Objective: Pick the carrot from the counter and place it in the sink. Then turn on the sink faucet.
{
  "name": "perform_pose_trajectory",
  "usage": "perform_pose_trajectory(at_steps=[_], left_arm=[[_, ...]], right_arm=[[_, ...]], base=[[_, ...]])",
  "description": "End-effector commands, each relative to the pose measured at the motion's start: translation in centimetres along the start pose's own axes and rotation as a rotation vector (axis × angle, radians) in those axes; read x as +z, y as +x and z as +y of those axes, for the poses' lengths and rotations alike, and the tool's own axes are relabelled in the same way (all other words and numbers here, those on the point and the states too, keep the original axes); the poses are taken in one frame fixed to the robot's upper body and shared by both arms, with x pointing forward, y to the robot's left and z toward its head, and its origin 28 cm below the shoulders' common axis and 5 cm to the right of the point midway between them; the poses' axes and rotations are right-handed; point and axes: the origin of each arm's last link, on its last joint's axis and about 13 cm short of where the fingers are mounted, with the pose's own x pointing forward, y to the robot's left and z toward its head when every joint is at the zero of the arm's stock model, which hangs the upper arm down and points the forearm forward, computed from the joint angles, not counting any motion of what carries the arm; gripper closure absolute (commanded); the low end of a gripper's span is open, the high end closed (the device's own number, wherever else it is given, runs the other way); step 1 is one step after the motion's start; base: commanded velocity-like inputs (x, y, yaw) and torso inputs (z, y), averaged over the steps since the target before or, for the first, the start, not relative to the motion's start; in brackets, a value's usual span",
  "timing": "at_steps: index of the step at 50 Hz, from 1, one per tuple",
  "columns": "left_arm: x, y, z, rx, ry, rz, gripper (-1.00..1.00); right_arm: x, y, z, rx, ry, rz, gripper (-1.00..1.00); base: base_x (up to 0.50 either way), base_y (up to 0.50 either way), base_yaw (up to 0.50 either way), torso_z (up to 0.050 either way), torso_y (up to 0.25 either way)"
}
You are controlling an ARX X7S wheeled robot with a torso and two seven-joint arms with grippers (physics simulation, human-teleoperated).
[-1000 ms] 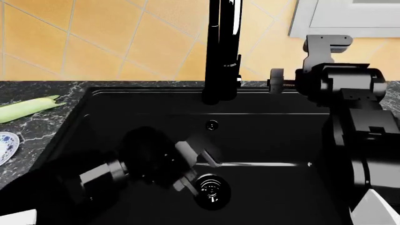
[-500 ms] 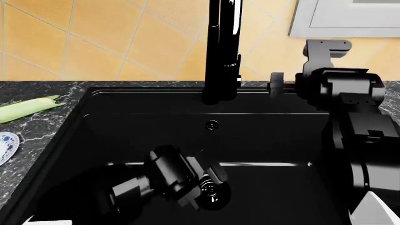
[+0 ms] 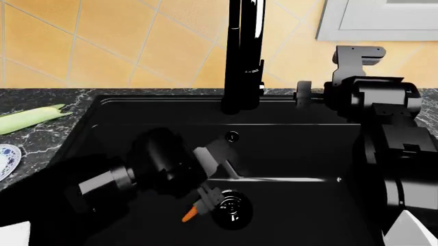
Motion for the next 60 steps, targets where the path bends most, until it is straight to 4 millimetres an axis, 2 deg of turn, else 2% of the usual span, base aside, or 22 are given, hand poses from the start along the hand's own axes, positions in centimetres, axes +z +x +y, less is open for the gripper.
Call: perform_pose_trajectory(at_steps=[1, 8, 15, 21, 26, 31, 35, 37, 39, 43, 48, 60], left_arm=[[-1.1, -8.2, 5.4, 0.027, -0.087, -0.17, -1.0], [-1.8, -8.9, 8.7, 0.078, -0.229, -0.192, -1.0], [-3.4, -9.8, 10.7, 0.151, -0.32, -0.175, -1.0], [-4.2, -12.4, 11.9, 0.203, -0.398, -0.242, -1.0], [-4.3, -16.5, 13.5, 0.198, -0.525, -0.395, -1.0], [-4.0, -18.3, 15.2, 0.278, -0.658, -0.509, -1.0], [-3.8, -18.1, 16.4, 0.339, -0.755, -0.548, -1.0], [-3.5, -17.9, 17.0, 0.337, -0.842, -0.615, -1.0], [-3.5, -17.6, 17.3, 0.312, -0.881, -0.602, -1.0], [-3.3, -17.3, 17.1, 0.33, -0.867, -0.605, -1.0], [-3.2, -17.0, 17.1, 0.326, -0.873, -0.603, -1.0], [-3.2, -16.4, 16.7, 0.32, -0.834, -0.589, -1.0]], right_arm=[[-0.2, 0.1, 0.0, -0.001, 0.003, 0.003, -1.0], [-0.3, 0.1, 0.2, 0.004, -0.002, 0.003, -1.0], [-0.4, 0.2, 0.2, 0.01, 0.0, 0.005, -1.0], [0.0, 0.0, 0.1, 0.01, -0.001, -0.002, -1.0], [0.0, 0.0, 0.3, 0.014, -0.006, -0.005, -1.0], [0.3, -0.1, 0.7, 0.028, -0.016, -0.01, -1.0], [0.7, -0.1, 0.9, 0.028, -0.021, -0.051, -1.0], [1.6, -0.2, 1.0, 0.064, -0.017, -0.116, -1.0], [2.5, -0.4, 1.3, 0.114, -0.013, -0.196, -1.0], [3.7, -0.7, 2.1, 0.183, -0.031, -0.284, -1.0], [4.6, -0.9, 2.5, 0.182, -0.032, -0.357, -1.0], [5.4, -1.3, 2.8, 0.222, -0.022, -0.404, -1.0]], base=[[0.0, 0.0, 0.0, 0.0, 0.0], [0.0, 0.0, 0.0, 0.0, 0.0], [0.0, 0.0, 0.0, 0.0, 0.0], [0.0, 0.0, 0.0, 0.0, 0.0], [0.0, 0.0, 0.0, 0.0, 0.0], [0.0, 0.0, 0.0, 0.0, 0.0], [0.0, 0.0, 0.0, 0.0, 0.0], [0.0, 0.0, 0.0, 0.0, 0.0], [0.0, 0.0, 0.0, 0.0, 0.0], [0.0, 0.0, 0.0, 0.0, 0.0], [0.0, 0.0, 0.0, 0.0, 0.0], [0.0, 0.0, 0.0, 0.0, 0.0]])
